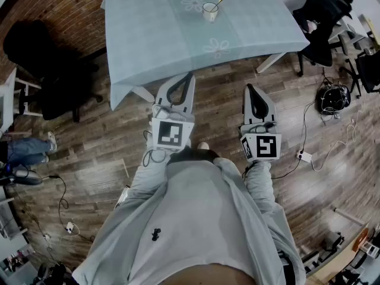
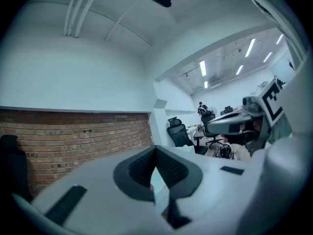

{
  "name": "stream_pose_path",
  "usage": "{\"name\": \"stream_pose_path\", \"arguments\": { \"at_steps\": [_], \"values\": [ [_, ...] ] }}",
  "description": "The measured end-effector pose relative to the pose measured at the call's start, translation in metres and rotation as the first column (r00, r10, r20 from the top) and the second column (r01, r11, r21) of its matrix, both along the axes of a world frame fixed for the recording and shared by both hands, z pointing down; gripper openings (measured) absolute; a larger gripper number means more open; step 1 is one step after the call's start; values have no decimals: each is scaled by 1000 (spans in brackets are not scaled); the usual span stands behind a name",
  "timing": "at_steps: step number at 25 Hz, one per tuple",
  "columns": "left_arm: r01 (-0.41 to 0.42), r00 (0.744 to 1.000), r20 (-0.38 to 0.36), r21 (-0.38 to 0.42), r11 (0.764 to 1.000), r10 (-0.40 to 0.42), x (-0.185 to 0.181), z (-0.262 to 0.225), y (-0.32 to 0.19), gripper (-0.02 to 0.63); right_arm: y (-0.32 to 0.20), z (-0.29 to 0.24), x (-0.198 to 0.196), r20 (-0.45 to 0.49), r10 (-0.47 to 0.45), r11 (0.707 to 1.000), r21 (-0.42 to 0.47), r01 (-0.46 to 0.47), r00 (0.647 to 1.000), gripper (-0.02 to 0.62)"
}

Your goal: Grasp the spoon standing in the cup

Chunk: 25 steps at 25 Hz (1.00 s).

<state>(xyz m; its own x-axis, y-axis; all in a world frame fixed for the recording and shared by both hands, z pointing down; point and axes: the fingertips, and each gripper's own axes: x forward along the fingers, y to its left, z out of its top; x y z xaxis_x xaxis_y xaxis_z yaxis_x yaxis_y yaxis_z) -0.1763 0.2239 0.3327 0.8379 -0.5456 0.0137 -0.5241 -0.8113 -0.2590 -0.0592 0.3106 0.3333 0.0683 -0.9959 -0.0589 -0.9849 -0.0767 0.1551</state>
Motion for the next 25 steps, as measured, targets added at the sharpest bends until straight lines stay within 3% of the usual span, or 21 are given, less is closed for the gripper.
{"name": "stream_pose_path", "arguments": {
  "at_steps": [10, 15, 25],
  "values": [
    [-13, 999, 48, 21, 1000, 12, 1, 9, -5, 17, -6, 3, 2, 9, 1, 1000, 5, -1, 1000, 14],
    [2, 1000, 3, -10, 1000, -2, 2, 4, -6, 17, -8, 5, 3, 14, -2, 1000, 5, 2, 1000, 14],
    [27, 1000, -2, 0, 1000, -27, 18, 2, 1, 17, -2, 7, 20, 23, -24, 1000, 14, 24, 999, 14]
  ]
}}
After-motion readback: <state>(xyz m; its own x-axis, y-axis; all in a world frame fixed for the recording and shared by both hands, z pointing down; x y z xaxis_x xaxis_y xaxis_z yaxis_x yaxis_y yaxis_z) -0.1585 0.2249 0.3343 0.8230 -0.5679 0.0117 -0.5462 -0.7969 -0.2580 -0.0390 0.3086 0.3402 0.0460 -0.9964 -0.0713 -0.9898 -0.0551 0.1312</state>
